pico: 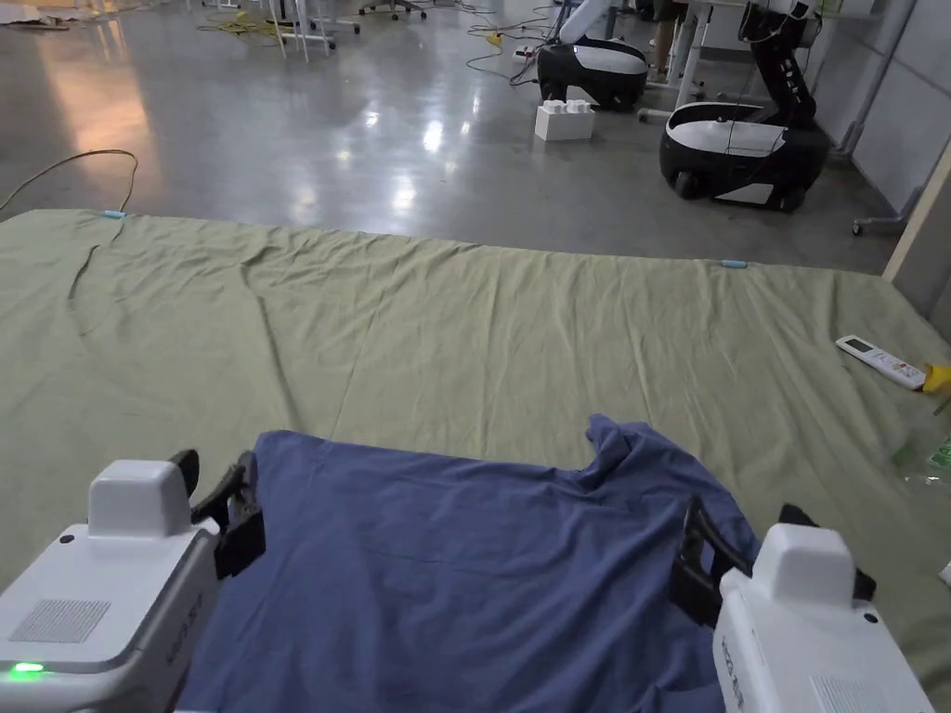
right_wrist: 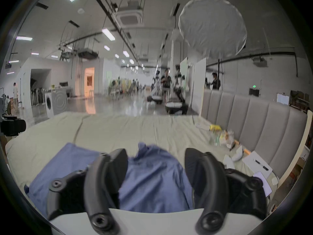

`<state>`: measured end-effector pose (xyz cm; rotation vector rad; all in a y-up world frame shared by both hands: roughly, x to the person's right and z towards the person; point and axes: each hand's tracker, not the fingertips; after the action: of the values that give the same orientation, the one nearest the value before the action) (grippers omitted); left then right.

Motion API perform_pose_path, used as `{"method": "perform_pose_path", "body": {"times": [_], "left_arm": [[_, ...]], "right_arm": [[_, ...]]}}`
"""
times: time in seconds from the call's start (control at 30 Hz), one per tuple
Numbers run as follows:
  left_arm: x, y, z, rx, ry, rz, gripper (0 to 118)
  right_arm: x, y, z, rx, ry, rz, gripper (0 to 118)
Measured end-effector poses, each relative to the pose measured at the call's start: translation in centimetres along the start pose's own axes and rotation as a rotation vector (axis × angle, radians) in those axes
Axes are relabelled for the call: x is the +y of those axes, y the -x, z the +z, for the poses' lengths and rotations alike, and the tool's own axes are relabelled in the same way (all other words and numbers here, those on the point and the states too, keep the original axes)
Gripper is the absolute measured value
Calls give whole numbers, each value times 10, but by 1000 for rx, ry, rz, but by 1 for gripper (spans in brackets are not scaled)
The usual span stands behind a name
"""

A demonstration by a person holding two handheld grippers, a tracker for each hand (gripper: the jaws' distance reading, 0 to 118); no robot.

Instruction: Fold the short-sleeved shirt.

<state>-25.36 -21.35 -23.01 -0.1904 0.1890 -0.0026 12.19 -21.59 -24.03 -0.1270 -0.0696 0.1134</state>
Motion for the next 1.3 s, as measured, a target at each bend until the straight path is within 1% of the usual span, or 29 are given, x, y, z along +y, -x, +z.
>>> {"method": "perform_pose_path", "body": {"times": [0.03,0.07,0.1,0.13,0.2,0.23,0.27,0.3,0.33,0.4,0.5,0.6,0.7,0.87,0.97,1.07,1.17,1.23,1.3], "left_arm": [[3,-4,1,26,-24,-24,18],[7,-6,1,47,-45,-38,14],[9,-9,3,65,-59,-31,12],[11,-10,4,53,-72,-22,6],[17,-10,4,39,-85,-2,4],[19,-11,4,32,-98,-6,3],[20,-12,4,27,-100,-6,2],[20,-14,4,14,-112,-6,2],[22,-17,4,0,-122,-15,2],[24,-22,3,-7,-114,-49,2],[23,-22,3,-13,-122,-57,2],[22,-20,3,-18,-112,-55,1],[20,-17,3,-17,-90,-57,1],[13,3,4,-28,-33,9,1],[6,25,6,-33,27,8,1],[-7,51,8,-47,141,25,1],[-24,83,9,-68,281,71,1],[-36,104,14,-28,344,113,1],[-50,122,18,-25,439,139,1]], "right_arm": [[4,2,-3,0,-36,8,41],[7,4,-4,4,-43,-1,27],[11,6,-5,4,-75,20,13],[13,7,-6,3,-80,17,8],[18,8,-7,33,-113,23,6],[18,9,-8,36,-90,1,3],[22,11,-7,13,-123,33,2],[22,12,-8,4,-129,26,2],[21,10,-7,2,-128,-6,2],[23,9,-3,-5,-145,-29,1],[24,9,0,-13,-155,-10,1],[24,7,2,-6,-144,-26,1],[23,7,2,-8,-133,-24,1],[20,10,1,10,-107,2,1],[17,10,0,17,-89,7,1],[14,10,-2,23,-72,11,1],[10,10,-5,28,-56,20,1],[7,10,-6,37,-39,22,1],[4,10,-7,44,-23,24,1]]}}
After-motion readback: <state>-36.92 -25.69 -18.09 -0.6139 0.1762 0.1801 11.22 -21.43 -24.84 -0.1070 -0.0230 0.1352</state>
